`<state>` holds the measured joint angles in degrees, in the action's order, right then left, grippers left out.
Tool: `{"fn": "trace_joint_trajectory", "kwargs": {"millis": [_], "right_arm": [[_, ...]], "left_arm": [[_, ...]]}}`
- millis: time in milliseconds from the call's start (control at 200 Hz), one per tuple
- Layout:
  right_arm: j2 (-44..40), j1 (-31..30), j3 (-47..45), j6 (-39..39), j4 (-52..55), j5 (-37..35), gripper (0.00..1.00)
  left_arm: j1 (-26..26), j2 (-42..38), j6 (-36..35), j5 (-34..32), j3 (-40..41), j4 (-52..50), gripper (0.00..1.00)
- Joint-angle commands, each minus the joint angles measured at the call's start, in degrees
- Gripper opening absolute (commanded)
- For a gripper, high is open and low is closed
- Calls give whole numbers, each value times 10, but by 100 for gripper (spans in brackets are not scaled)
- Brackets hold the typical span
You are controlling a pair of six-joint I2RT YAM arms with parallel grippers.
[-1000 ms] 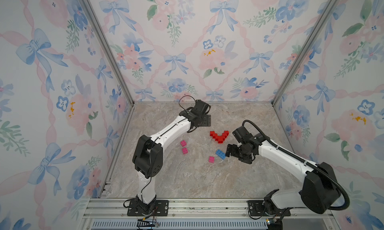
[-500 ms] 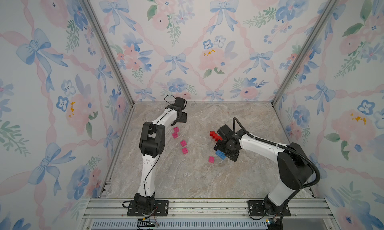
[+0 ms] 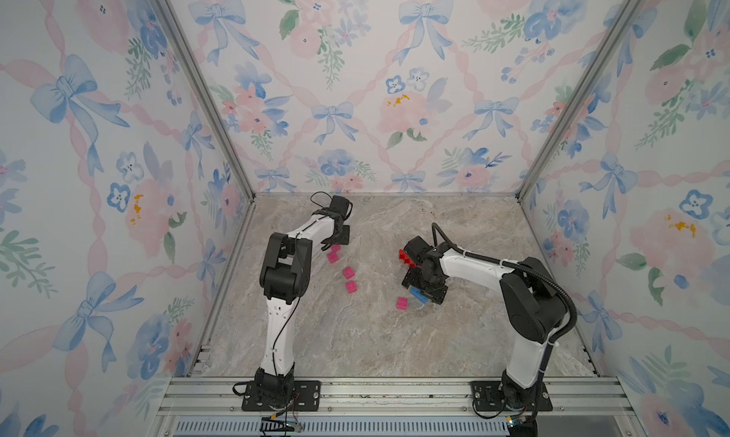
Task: Assemble the letter v with lego
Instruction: Pick up the lego brick from the center of the board.
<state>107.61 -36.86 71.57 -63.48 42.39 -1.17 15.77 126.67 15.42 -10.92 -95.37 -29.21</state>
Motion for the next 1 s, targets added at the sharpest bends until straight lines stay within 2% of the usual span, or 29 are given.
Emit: {"fn": "trace_joint_trajectory", "kwargs": {"millis": [0,165,405,565,740,890,955,990], "right_arm": [[6,0,12,16,25,-15,86],[-2,2,2,32,24,-16,76],[-26,11,-18,67,30,-19,72],[-38,16,-30,102,39,-19,72],[-53,26,-46,139,41,-6,71],[-73,36,-57,175,48,7,64],[-86,33,-59,186,55,7,60],[-95,26,-58,192,60,5,58]], "left_arm": [[13,-22,4,-2,47,-11,53],[33,-60,27,-9,113,-6,44],[78,-130,69,-36,216,-6,35],[115,-175,119,-22,293,-3,30],[192,-227,200,8,365,5,29],[261,-264,268,50,395,13,29],[273,-285,278,50,390,13,32],[270,-301,279,46,383,12,36]]}}
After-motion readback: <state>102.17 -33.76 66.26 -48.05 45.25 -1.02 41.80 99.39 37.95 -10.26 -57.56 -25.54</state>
